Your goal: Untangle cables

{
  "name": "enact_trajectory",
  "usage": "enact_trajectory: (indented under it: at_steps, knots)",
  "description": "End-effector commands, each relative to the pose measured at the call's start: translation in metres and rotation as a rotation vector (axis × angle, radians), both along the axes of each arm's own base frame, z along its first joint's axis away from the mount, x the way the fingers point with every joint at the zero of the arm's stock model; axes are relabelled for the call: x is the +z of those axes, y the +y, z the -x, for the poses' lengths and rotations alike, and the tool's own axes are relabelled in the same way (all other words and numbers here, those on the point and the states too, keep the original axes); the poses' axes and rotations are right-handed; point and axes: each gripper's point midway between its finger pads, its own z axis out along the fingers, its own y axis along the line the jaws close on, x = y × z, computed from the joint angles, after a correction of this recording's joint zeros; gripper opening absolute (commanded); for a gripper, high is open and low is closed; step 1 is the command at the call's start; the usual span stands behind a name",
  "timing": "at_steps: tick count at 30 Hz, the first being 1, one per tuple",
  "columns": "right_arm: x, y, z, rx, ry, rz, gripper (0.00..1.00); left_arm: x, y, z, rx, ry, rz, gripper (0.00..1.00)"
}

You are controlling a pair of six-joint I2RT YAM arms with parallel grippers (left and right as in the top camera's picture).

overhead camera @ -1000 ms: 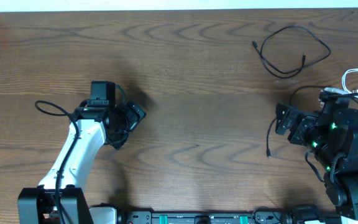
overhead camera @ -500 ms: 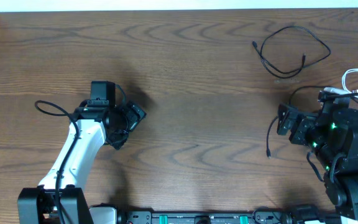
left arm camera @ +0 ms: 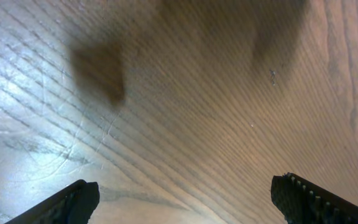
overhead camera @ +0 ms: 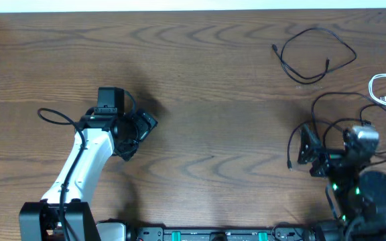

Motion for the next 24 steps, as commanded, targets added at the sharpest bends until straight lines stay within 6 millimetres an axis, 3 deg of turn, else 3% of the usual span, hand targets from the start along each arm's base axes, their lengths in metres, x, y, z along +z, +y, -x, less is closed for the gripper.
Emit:
enact_trajectory:
  at_steps: [1, 10, 15, 24]
  knots:
    - [-0.007, -0.002, 0.004, -0.001, -0.05, 0.012, 0.99, 0.004, 0.003, -0.002, 0.001, -0.015, -0.016, 0.93]
    - [-0.021, 0.003, 0.008, 0.031, -0.195, -0.029, 0.99, 0.004, 0.003, -0.002, 0.001, -0.015, -0.016, 0.93]
    - [-0.031, 0.001, 0.005, 0.019, -0.173, -0.033, 0.99, 0.004, 0.003, -0.002, 0.001, -0.015, -0.016, 0.93]
    - [-0.057, 0.002, -0.013, 0.026, -0.244, -0.034, 0.99, 0.004, 0.003, -0.002, 0.001, -0.015, -0.016, 0.93]
